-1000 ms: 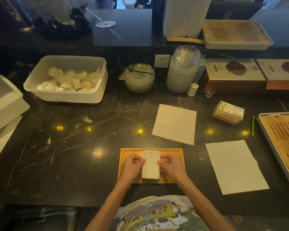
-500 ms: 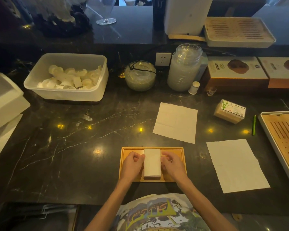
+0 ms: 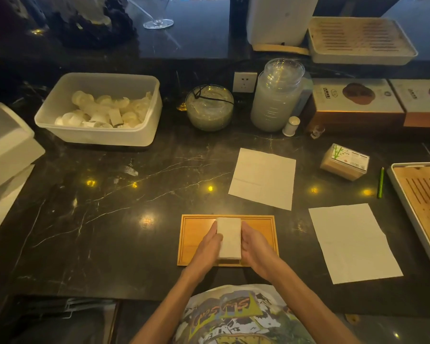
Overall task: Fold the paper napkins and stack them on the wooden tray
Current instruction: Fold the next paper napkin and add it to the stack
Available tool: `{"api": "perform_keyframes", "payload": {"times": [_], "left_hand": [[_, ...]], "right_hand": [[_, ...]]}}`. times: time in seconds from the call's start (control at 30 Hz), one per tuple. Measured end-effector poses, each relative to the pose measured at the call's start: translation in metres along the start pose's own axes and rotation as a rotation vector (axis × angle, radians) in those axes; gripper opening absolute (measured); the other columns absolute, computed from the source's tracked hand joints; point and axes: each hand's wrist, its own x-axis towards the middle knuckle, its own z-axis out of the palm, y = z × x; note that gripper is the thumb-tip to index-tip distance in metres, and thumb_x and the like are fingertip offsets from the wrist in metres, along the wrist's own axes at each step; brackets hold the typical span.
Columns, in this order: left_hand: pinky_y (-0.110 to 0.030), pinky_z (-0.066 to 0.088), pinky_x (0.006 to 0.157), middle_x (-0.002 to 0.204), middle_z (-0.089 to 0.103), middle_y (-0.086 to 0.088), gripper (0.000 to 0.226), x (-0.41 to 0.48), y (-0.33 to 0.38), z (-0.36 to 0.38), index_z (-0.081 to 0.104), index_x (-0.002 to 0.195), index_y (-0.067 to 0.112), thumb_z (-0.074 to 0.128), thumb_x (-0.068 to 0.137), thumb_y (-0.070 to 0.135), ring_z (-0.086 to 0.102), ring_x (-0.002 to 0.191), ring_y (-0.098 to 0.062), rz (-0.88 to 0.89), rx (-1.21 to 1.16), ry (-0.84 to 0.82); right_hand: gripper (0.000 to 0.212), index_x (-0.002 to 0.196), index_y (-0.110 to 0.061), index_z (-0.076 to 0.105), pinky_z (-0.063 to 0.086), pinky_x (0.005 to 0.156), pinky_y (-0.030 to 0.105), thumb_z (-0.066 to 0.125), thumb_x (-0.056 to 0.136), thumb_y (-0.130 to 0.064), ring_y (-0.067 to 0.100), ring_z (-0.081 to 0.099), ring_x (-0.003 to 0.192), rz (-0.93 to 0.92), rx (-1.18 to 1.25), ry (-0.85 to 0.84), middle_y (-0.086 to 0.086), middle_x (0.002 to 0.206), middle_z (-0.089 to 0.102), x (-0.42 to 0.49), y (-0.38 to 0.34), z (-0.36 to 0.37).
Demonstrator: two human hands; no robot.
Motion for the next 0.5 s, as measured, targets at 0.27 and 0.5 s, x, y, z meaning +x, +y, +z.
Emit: {"api": "perform_keyframes", "payload": {"times": [0.27,0.5], "left_hand": [[-0.015,0.048,0.098,0.156,0.032,0.012,0.061,-0.005,-0.001,-0.012,0.009,0.157,0.039,0.039,0.107,0.021,0.044,0.133,-0.006,0.118,0.098,-0.011],[-0.034,0.021,0.123,0.169,0.008,0.006,0.066,-0.01,-0.017,-0.017,0.011,0.159,0.03,0.048,0.105,0.024,0.011,0.154,-0.014,0.191,0.417,-0.027]], "right_hand": [[0.06,0.159,-0.028,0.012,0.047,0.093,0.02,0.042,0.107,-0.021,0.011,0.044,0.128,-0.159,-0.463,0.097,0.003,0.16,0.033,-0.003,0.004,-0.007],[0.071,0.157,-0.032,0.021,0.046,0.101,0.02,0.058,0.1,-0.013,0.015,0.043,0.139,-0.325,-0.946,0.076,-0.003,0.158,0.037,-0.005,0.01,-0.017]]}}
